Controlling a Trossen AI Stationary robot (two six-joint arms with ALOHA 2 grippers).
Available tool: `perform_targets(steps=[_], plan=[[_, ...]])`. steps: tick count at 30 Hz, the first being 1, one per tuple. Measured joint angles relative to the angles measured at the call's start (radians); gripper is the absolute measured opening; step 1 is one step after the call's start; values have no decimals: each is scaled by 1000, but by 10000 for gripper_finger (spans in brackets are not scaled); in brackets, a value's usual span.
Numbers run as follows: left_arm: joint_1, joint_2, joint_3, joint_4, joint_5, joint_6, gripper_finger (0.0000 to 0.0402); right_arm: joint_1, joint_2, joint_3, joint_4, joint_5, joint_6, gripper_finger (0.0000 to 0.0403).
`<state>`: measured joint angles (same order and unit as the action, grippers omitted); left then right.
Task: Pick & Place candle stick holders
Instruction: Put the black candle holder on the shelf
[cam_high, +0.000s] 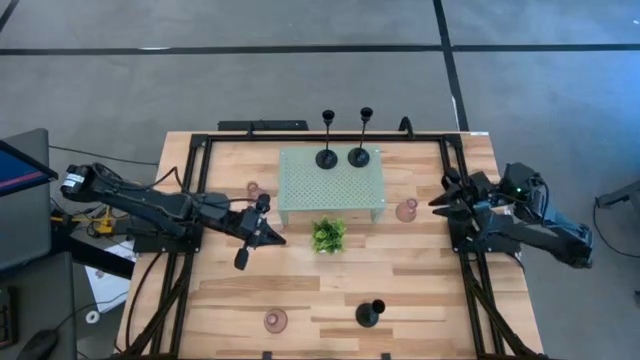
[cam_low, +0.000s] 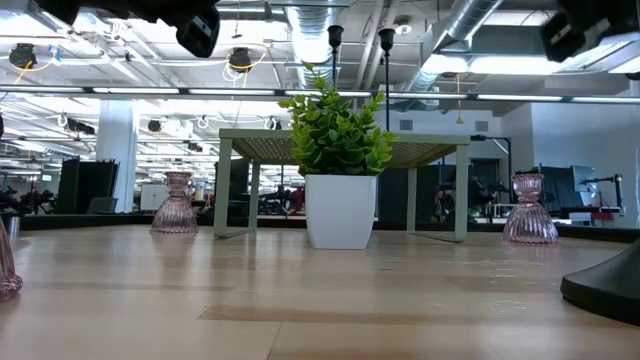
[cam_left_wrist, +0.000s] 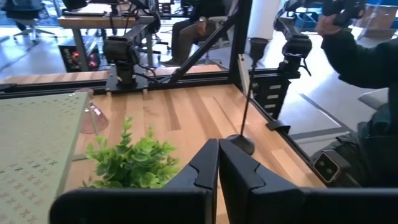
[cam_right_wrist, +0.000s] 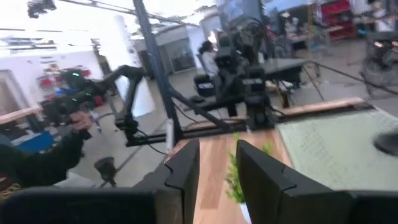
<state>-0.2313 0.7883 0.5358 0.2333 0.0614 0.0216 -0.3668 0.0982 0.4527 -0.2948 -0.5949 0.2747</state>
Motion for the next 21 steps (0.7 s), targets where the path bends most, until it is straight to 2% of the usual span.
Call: perform_targets(steps=[5, 11, 17, 21], plan=[[-5, 0, 0, 3, -17, 0, 12, 85, 80, 40, 23, 61, -7, 98], [-5, 0, 0, 5, -17, 0, 12, 212, 241, 52, 47, 107, -49, 98], [-5, 0, 0, 4, -17, 0, 12, 411, 353, 38, 118, 265, -128, 98], [-5, 0, 0, 4, -17, 0, 12, 546, 365, 33, 90, 353, -127, 98]])
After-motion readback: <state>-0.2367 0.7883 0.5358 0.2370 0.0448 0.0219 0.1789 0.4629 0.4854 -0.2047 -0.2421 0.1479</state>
